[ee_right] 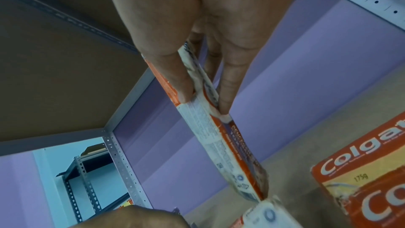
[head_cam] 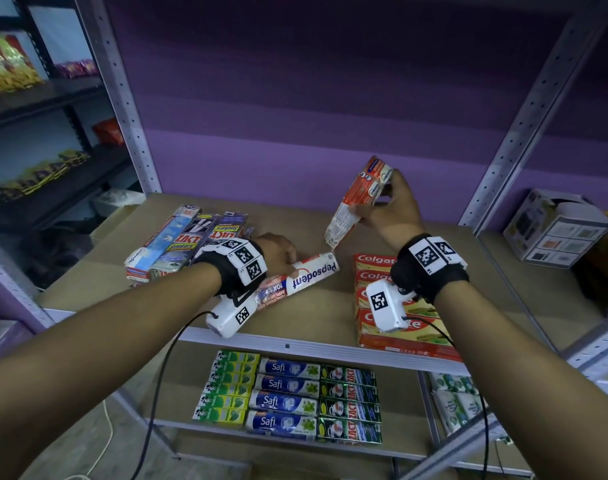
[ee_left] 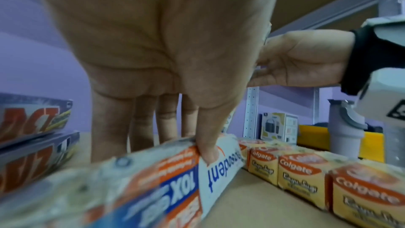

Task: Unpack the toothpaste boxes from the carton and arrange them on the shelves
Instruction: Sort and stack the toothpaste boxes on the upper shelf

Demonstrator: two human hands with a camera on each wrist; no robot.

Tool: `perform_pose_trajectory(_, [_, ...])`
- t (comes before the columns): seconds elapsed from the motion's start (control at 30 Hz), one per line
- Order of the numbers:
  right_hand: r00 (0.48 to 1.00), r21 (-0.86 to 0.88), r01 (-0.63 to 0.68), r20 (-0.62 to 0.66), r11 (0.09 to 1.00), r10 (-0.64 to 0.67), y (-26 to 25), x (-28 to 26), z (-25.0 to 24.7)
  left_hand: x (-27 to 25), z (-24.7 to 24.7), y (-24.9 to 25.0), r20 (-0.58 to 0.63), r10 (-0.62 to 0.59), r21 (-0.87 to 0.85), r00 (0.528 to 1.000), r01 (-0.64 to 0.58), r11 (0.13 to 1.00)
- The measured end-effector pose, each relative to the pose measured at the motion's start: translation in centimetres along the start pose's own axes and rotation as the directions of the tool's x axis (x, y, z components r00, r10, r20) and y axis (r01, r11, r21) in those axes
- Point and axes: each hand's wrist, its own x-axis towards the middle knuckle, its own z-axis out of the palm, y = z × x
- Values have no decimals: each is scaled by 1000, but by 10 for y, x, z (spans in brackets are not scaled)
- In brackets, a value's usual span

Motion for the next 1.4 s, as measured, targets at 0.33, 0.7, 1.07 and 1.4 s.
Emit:
perform_pose_trajectory(0.33, [1000, -23, 12, -27, 1000, -13, -2, 3, -15, -6, -10, 2, 222, -135, -19, 966, 143, 990])
perform_pose_trajectory(0.7, [1000, -77, 22, 3, 997, -22, 8, -6, -27, 6, -15, -7, 257, 382, 334, 888, -452, 827])
perform_pose_trajectory(1.07, [999, -98, -5, 41, 995, 9, 10, -8, -25, 2, -12, -11, 174, 247, 311, 953, -292, 905])
perform_pose_trajectory(1.4, [999, -42, -27, 19, 999, 28, 8, -4, -27, 10, -2, -6, 51, -7, 350, 999, -12, 937])
